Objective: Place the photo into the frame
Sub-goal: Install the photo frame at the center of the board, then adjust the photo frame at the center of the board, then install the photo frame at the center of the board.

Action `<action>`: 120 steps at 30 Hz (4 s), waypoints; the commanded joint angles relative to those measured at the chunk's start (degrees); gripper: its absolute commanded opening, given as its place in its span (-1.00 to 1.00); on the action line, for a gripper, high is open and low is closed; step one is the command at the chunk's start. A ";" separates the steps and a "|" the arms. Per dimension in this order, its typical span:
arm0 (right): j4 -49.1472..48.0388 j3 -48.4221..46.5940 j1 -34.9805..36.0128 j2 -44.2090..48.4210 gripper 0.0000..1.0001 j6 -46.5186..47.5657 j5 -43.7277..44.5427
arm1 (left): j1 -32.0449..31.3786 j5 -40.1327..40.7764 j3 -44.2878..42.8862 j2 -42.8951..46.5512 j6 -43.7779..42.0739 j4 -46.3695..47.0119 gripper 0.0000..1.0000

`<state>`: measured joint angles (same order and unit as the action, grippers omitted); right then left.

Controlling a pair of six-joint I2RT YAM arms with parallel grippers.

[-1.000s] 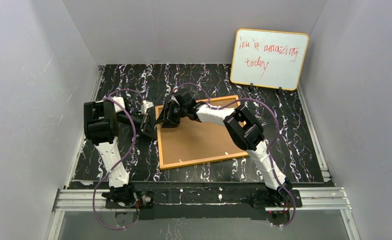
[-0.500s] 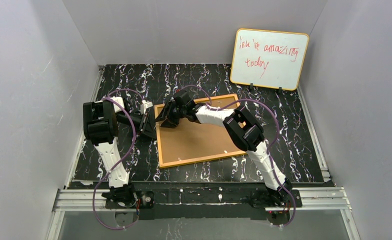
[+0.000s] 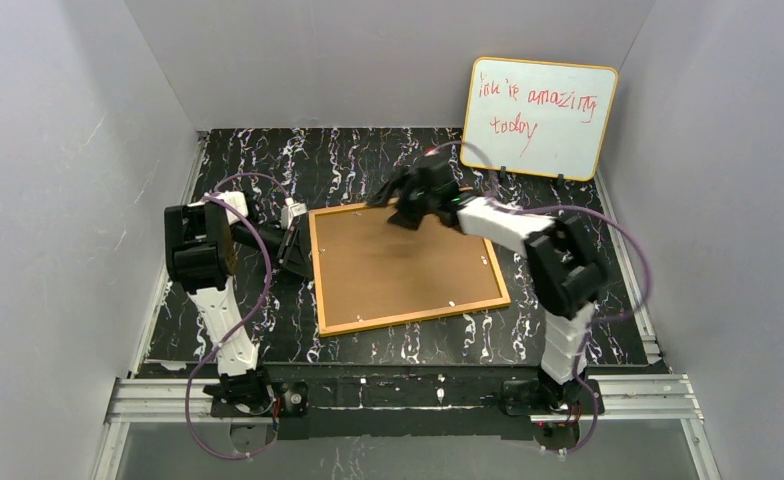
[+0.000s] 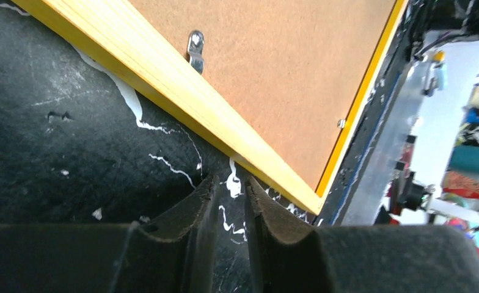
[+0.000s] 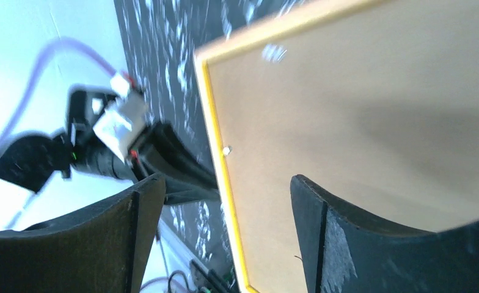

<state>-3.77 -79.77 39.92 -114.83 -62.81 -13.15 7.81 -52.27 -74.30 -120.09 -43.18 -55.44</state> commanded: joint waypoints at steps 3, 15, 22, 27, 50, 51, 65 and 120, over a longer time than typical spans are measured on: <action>6.09 14.97 -15.50 19.56 0.77 11.67 14.17 | -1.11 5.07 3.32 6.71 -5.18 -0.96 -0.53; 2.67 30.78 -29.55 24.23 0.84 16.77 16.24 | -7.02 12.84 11.40 14.57 -4.80 3.81 -0.53; -0.25 27.69 -27.35 16.93 0.79 14.68 9.40 | -9.53 16.15 12.71 16.61 -7.80 2.99 -0.53; -0.24 18.56 -20.25 6.69 0.79 13.50 8.76 | -9.71 18.42 12.18 16.32 -9.60 1.36 -0.53; 13.29 -14.59 -15.59 -1.19 0.97 26.01 17.85 | -15.62 13.45 3.35 18.71 -19.11 -15.30 0.38; 13.00 -11.92 -16.40 1.33 0.97 25.83 17.36 | -13.81 13.44 0.92 18.07 -20.46 -17.23 0.38; 6.11 34.20 -17.96 32.78 0.97 11.38 -1.14 | 2.62 33.85 -21.18 -0.05 8.41 13.36 0.18; 4.76 10.30 -1.27 14.28 0.73 5.59 1.37 | 1.10 0.02 -3.06 -2.32 -16.91 -15.15 -0.35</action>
<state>3.70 -70.91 33.69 -98.59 -52.03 -9.96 9.58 -49.47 -77.52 -122.56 -60.97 -70.52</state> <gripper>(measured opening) 0.874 0.357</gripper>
